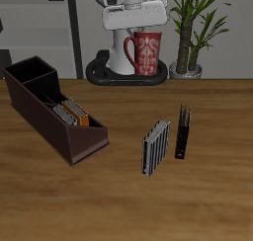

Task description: Place the right striped book into the right desk caddy's left compartment and place the orange book into the right desk caddy's left compartment and place the red mug into the right desk caddy's right compartment

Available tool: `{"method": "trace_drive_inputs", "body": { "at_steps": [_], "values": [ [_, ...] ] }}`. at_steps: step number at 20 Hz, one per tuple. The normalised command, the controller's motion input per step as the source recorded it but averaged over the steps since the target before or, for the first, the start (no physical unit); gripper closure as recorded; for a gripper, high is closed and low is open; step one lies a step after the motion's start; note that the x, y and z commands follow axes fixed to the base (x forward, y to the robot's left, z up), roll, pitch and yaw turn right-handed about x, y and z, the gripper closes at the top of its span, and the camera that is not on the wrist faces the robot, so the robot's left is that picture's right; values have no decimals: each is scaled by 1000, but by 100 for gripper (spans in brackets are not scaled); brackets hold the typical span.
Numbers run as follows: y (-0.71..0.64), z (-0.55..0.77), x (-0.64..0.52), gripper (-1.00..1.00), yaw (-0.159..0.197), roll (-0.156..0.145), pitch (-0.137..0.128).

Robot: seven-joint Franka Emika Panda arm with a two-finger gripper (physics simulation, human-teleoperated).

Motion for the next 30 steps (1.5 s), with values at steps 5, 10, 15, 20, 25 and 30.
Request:
{"method": "trace_drive_inputs", "body": {
  "at_steps": [5,10,15,20,25,30],
  "values": [
    [-535,0,-19,100,-1,58,55],
    [-552,143,-125,100,18,93,41],
    [-613,106,-237,100,129,17,-75],
    [-509,-59,-190,100,74,-43,-9],
    [-563,-11,-294,100,40,-46,-25],
    [-635,180,-287,100,-23,-31,-13]
  ]
}}
